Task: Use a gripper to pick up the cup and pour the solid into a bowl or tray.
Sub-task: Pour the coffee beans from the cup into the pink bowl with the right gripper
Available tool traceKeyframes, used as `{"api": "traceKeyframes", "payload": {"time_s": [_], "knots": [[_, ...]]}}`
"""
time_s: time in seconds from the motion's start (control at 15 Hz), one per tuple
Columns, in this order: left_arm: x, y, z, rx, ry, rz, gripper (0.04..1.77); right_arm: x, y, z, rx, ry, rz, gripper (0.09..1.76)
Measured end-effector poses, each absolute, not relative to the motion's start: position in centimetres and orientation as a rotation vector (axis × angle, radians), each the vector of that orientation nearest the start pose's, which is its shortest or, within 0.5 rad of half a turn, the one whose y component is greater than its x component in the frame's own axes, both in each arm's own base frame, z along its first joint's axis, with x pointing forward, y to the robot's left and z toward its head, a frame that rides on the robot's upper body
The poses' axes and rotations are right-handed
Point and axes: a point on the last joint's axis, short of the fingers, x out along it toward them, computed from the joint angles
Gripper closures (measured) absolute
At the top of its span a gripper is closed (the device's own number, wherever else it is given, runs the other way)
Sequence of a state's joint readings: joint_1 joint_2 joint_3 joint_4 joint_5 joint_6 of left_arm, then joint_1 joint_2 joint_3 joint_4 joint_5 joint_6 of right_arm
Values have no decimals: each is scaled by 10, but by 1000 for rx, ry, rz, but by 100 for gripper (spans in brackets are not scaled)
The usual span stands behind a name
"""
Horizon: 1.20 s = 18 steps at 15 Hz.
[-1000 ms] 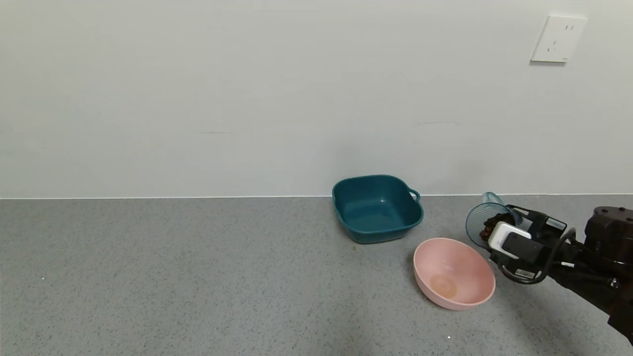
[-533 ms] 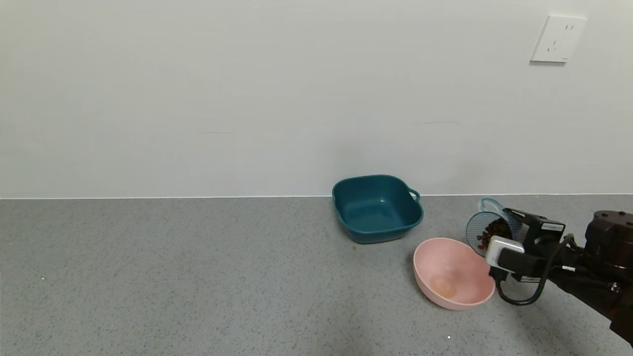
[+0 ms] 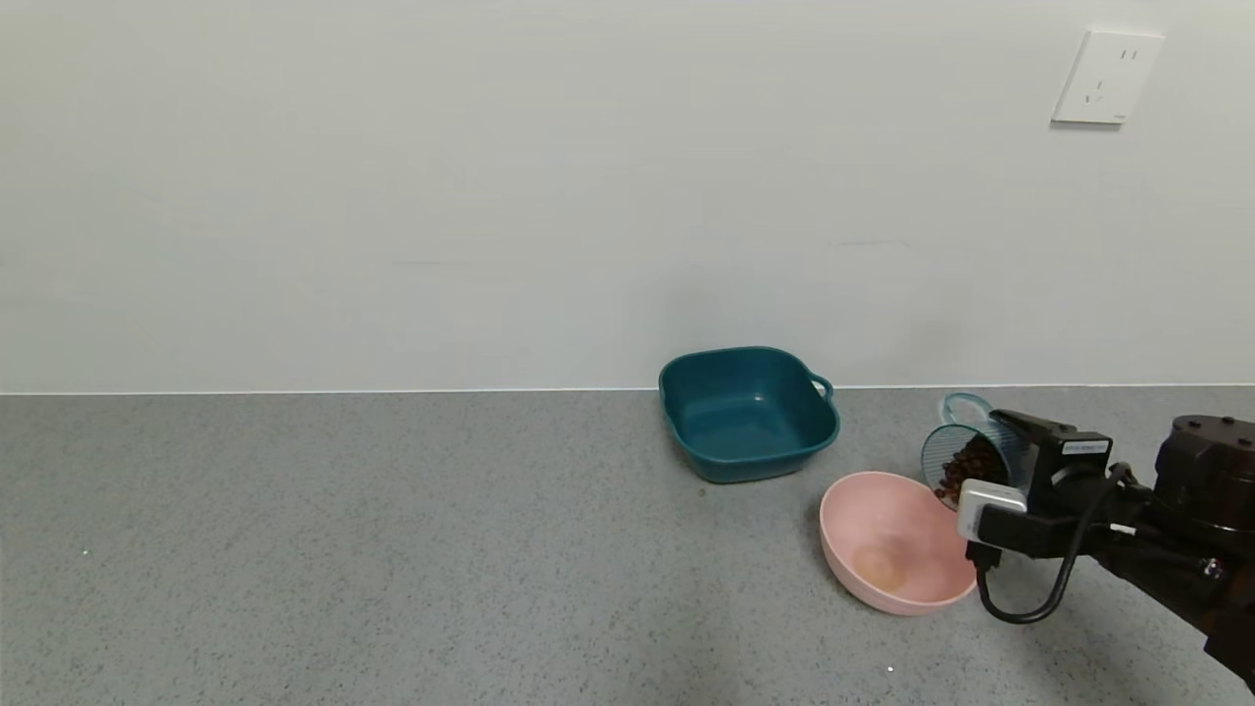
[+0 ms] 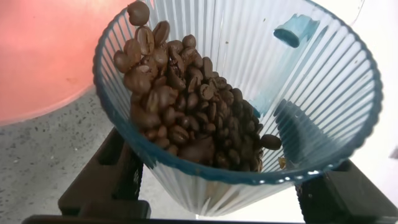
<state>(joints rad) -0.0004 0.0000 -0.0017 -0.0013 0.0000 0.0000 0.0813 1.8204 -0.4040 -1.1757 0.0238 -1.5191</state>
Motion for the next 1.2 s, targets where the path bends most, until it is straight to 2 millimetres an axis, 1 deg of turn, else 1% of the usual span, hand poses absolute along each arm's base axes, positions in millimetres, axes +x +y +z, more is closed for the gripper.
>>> {"api": "traceKeyframes", "payload": {"time_s": [0.53,0.93,1.2], "knots": [[-23,0,76,0,-3,-1,6,275,25,104,-1654,98,281,49],[-23,0,76,0,-3,-1,6,272,38,102,-1691,113,283,49],[-23,0,76,0,-3,-1,6,272,40,102,-1730,101,295,49]]}}
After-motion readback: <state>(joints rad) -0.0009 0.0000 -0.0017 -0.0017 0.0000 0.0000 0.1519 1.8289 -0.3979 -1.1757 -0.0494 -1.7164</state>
